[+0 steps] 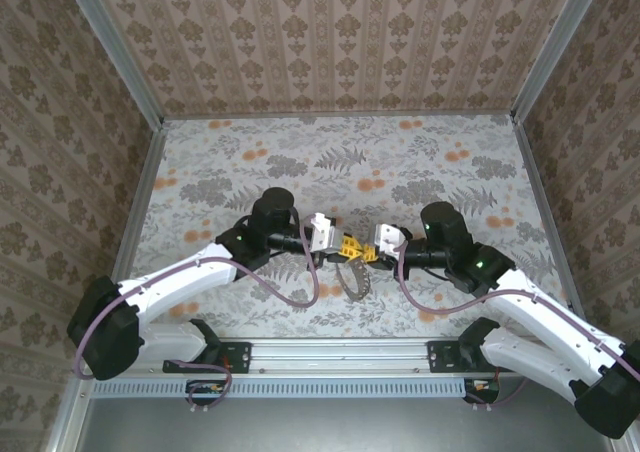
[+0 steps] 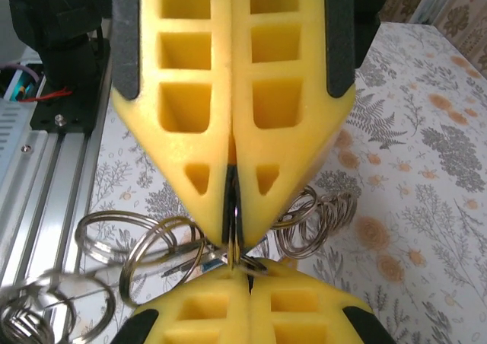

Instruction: Put the keys on the keyring

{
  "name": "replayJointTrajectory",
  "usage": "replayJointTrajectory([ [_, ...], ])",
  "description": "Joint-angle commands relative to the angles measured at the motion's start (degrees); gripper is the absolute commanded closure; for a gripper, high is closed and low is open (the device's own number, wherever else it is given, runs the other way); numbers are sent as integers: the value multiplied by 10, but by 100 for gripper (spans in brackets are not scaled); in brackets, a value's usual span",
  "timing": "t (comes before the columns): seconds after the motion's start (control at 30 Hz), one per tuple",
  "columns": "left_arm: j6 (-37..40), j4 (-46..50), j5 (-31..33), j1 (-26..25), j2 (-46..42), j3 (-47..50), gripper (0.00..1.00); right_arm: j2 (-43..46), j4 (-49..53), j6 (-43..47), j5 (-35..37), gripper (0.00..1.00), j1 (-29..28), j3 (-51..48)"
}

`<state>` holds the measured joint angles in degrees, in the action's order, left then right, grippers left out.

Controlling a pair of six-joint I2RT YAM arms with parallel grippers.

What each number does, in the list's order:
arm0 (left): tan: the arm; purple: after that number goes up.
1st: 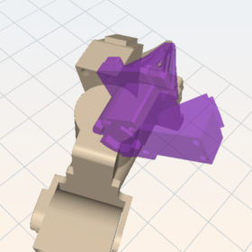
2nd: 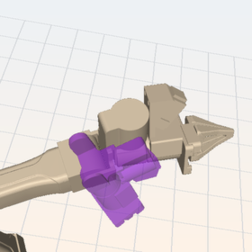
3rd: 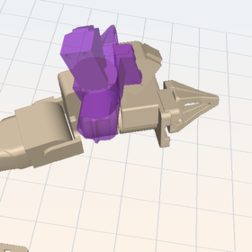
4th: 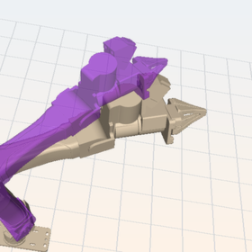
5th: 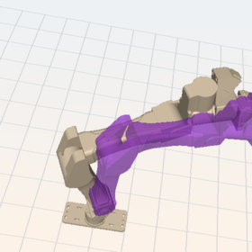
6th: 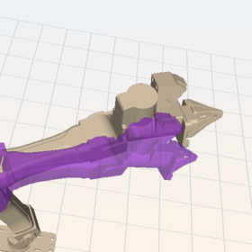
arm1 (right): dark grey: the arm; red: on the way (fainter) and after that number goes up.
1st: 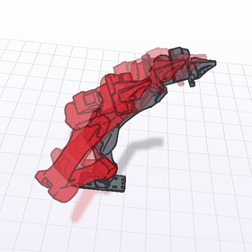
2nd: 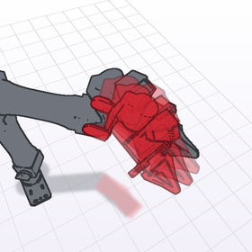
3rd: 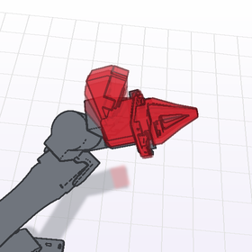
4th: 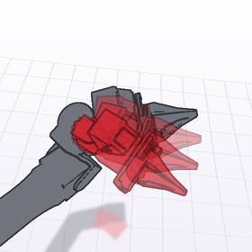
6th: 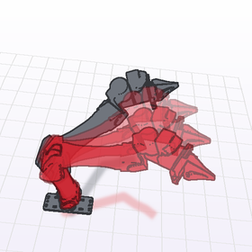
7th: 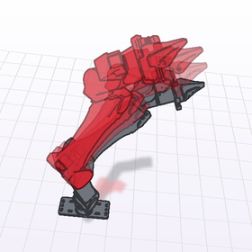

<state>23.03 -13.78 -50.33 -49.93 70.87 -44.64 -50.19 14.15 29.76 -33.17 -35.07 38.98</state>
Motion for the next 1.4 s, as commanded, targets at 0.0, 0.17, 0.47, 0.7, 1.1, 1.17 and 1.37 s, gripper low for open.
replayJointTrajectory([
  [0.0, -25, -70, 1, -12, 8, 2, 100, -9, -42, -26, -37, 100, -3, -6],
  [0.17, -36, -91, -4, -16, 11, 6, 100, -3, -24, -13, -21, 97, -3, -5],
  [0.47, -23, -63, -12, -14, -6, 7, 100, 99, 33, 34, 13, 69, 27, -19],
  [0.7, -28, -73, -18, -15, -1, 8, 100, 83, 48, 54, -15, 64, 28, 3],
  [1.1, -32, -68, -22, -15, -1, 10, 100, 68, 48, 65, -38, 66, 28, 22],
  [1.17, -32, -66, -22, -15, -1, 11, 100, 72, 50, 65, -42, 67, 28, 21],
  [1.37, -29, -65, -22, -15, 0, 10, 100, 67, 55, 65, -46, 80, 29, 24],
])
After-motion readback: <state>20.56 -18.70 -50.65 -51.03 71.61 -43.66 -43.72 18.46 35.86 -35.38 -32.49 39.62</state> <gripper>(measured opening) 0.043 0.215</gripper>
